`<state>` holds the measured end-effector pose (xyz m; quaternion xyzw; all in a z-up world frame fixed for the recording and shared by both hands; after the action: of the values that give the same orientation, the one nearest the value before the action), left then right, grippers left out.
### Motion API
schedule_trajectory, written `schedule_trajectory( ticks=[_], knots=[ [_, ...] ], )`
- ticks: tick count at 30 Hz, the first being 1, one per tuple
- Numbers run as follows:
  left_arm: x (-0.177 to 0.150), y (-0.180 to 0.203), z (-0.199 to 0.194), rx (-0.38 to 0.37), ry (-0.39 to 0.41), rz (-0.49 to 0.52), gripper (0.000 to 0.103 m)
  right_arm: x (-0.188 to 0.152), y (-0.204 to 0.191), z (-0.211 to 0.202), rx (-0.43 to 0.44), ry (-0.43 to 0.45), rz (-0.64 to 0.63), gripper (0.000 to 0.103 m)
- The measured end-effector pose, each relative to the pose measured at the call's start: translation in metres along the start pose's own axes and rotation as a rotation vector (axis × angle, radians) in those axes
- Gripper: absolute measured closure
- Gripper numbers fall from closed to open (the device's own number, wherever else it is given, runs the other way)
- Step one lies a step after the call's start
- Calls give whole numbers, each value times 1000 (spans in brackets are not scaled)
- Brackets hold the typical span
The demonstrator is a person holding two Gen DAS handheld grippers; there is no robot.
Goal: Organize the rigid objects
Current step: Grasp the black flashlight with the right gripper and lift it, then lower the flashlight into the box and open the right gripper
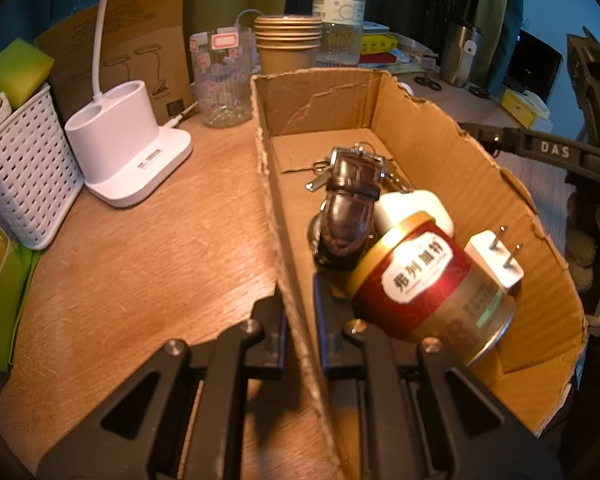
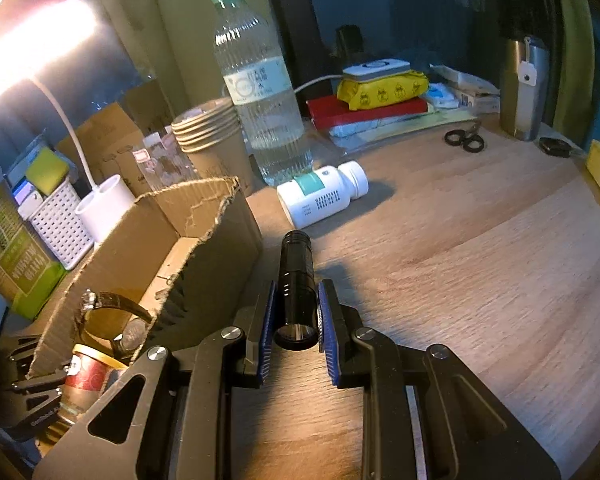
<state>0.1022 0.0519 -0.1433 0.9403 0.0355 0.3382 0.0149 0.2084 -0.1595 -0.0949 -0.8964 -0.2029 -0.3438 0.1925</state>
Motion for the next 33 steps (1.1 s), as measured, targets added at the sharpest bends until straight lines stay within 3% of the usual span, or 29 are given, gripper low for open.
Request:
schedule_trajectory(
  ticks=[33],
  knots=[
    [0,0,0,0,0,0,90,14,-52,-58,-5,124,-121,80]
  ],
)
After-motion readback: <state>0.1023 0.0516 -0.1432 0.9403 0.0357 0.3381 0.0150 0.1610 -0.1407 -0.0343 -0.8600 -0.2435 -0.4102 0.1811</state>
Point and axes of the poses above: each gripper's, at about its wrist camera, not at the fingertips, and z roughly the way its jaws point, y to its right, x to its top, the point moved 2 cm from there along z, roughly the way its jaws point, and after that the axes turned 1 degree about -z, right-handed, at the moved point
